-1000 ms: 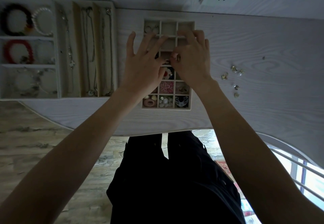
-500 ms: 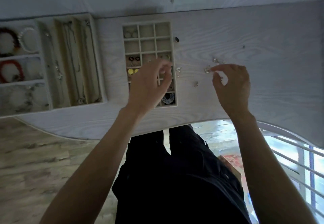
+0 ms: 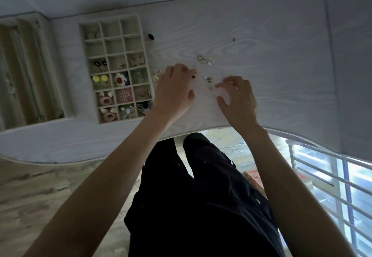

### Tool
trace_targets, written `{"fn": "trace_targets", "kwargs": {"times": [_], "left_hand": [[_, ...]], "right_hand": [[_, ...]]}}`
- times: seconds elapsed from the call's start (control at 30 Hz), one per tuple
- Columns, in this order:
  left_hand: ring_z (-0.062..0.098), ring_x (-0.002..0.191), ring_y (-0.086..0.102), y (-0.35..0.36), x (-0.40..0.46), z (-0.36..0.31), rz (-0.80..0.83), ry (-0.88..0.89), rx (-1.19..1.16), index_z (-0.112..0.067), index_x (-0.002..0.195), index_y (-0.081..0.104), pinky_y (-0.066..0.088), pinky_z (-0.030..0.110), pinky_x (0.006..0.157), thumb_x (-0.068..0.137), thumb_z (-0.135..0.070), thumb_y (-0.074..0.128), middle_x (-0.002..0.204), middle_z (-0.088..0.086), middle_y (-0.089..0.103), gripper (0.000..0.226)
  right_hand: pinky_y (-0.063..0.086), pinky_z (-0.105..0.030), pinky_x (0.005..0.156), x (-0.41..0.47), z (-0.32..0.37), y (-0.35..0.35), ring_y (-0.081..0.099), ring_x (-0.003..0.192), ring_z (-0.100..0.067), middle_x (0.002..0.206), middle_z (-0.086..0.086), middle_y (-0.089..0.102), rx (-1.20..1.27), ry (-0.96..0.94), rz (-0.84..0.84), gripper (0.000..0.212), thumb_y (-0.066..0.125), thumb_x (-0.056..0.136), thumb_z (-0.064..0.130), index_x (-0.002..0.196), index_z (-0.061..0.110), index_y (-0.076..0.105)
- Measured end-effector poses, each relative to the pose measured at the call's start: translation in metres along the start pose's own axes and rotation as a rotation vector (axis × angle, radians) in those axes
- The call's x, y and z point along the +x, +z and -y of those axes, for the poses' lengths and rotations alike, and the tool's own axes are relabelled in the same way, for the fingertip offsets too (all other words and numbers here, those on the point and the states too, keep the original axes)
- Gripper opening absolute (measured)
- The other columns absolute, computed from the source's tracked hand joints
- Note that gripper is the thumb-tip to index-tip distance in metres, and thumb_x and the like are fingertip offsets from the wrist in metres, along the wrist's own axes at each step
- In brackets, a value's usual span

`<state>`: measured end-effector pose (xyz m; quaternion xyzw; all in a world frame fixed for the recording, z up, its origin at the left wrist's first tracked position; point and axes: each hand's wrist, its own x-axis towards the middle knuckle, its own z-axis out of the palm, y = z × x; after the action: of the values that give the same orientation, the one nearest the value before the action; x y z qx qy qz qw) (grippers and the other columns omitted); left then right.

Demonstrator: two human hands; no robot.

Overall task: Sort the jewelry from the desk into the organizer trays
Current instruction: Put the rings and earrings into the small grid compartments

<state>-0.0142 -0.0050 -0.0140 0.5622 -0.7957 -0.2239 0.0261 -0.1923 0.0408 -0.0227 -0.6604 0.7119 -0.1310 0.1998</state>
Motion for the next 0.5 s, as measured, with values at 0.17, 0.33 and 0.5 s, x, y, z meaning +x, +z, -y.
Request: {"fn": "trace_targets", "kwargs": {"times": [0.17,0.33,0.5], "left_hand": [[0.029,0.12,0.044,0.014,-0.014,-0.005,-0.098,-0.054,-0.012,-0.009,0.127,0.053,0.036,0.041,0.099,0.082,-0.018,0.063,0.132,0.009,0.05,0.047],[0.03,0.116,0.048,0.02,-0.024,-0.007,-0.168,-0.074,-0.003,-0.009,0.122,0.058,0.039,0.042,0.099,0.08,-0.015,0.065,0.125,0.009,0.056,0.043],[0.029,0.113,0.051,0.02,-0.034,-0.005,-0.233,-0.087,-0.013,-0.01,0.116,0.062,0.039,0.039,0.095,0.079,-0.014,0.065,0.121,0.007,0.059,0.038]], "right_hand": [[0.039,-0.025,0.076,0.015,0.003,-0.009,0.052,0.1,-0.025,0.109,-0.004,0.058,0.042,-0.002,0.001,0.024,0.063,0.08,0.011,0.102,0.017,0.067],[0.042,-0.03,0.08,0.034,0.012,-0.007,0.054,0.099,-0.029,0.112,-0.01,0.056,0.068,-0.077,0.092,0.026,0.063,0.081,0.012,0.107,0.013,0.065],[0.05,-0.036,0.073,0.036,0.016,0.004,0.061,0.077,-0.026,0.103,-0.012,0.057,0.16,-0.108,0.094,0.018,0.062,0.08,0.007,0.097,0.008,0.067]]}}
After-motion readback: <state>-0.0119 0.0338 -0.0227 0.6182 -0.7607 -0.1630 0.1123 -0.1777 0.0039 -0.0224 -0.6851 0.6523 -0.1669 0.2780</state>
